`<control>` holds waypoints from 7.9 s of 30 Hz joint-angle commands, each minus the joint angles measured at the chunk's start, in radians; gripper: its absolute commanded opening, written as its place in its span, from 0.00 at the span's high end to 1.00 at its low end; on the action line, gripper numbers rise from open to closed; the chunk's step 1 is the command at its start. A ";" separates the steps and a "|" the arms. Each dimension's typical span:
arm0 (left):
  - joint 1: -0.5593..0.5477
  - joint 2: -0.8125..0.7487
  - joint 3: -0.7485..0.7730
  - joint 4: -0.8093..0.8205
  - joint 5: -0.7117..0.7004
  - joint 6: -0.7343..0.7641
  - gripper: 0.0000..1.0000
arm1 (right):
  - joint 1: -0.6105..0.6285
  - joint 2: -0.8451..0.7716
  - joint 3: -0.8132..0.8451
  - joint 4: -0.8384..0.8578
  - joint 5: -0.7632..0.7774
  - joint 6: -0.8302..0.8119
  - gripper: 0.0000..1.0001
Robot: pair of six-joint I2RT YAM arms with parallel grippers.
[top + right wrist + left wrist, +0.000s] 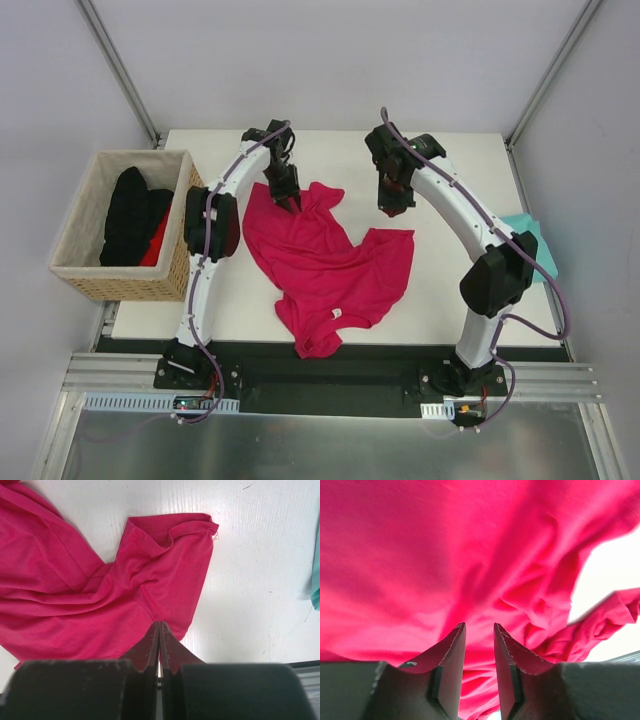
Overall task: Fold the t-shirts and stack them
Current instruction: Flatten out the tshirt
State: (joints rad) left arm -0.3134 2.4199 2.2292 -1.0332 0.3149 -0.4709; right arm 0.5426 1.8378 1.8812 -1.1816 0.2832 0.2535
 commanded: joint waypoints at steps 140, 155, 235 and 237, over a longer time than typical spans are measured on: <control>0.186 -0.494 -0.421 -0.024 -0.135 0.113 0.86 | 0.255 -0.150 -0.421 0.108 0.073 0.164 0.60; 0.214 -0.167 -0.137 -0.047 -0.266 0.071 0.82 | 0.253 -0.152 -0.354 0.024 0.111 0.198 0.60; 0.274 -0.022 0.027 -0.010 0.104 0.106 1.00 | 0.218 -0.023 -0.156 -0.061 0.066 0.211 0.63; 0.255 0.001 0.027 -0.013 0.125 0.120 1.00 | 0.220 -0.017 -0.137 -0.076 0.067 0.211 0.63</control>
State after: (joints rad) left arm -0.0093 2.3722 2.2253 -1.0241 0.3401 -0.4023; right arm 0.7551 1.8320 1.7035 -1.2034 0.3504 0.4454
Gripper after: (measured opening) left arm 0.006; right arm 0.370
